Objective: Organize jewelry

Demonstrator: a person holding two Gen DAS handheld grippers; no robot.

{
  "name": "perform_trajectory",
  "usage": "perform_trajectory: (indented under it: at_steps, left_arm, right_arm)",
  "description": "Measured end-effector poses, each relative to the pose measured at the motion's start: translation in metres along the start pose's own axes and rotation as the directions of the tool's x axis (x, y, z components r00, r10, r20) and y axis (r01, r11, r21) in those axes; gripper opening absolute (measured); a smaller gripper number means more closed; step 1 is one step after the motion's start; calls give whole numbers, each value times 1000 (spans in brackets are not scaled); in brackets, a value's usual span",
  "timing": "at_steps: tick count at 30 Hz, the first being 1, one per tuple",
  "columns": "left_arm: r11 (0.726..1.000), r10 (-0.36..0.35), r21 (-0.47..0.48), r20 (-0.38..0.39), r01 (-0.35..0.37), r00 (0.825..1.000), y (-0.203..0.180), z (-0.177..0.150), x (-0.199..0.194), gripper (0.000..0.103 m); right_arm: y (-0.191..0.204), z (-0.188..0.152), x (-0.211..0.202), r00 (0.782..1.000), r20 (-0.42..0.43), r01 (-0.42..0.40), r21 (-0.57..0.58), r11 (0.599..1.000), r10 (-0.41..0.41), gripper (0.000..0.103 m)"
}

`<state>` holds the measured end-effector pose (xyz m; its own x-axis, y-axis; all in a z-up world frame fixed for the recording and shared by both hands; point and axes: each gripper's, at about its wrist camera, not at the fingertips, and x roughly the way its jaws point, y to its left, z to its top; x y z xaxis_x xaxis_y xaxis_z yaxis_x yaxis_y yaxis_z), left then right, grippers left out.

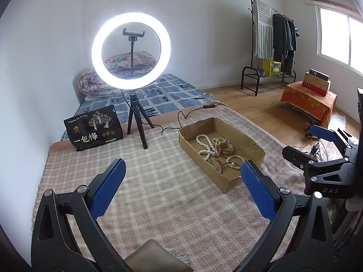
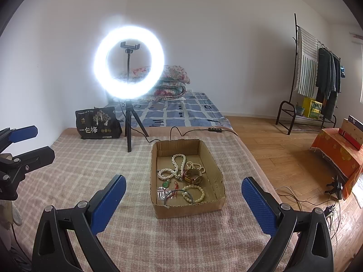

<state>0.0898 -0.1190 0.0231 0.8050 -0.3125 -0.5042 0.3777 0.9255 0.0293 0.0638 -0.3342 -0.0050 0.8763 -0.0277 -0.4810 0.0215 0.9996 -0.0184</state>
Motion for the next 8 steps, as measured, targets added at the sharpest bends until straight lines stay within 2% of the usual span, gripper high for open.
perform_trajectory:
  at_steps: [8]
  left_arm:
    - [999,23,27,23,-24,999,-3,-2,-1,103]
  right_arm:
    - [3,-3,0,1000,-6,-4,-11,1000,4,103]
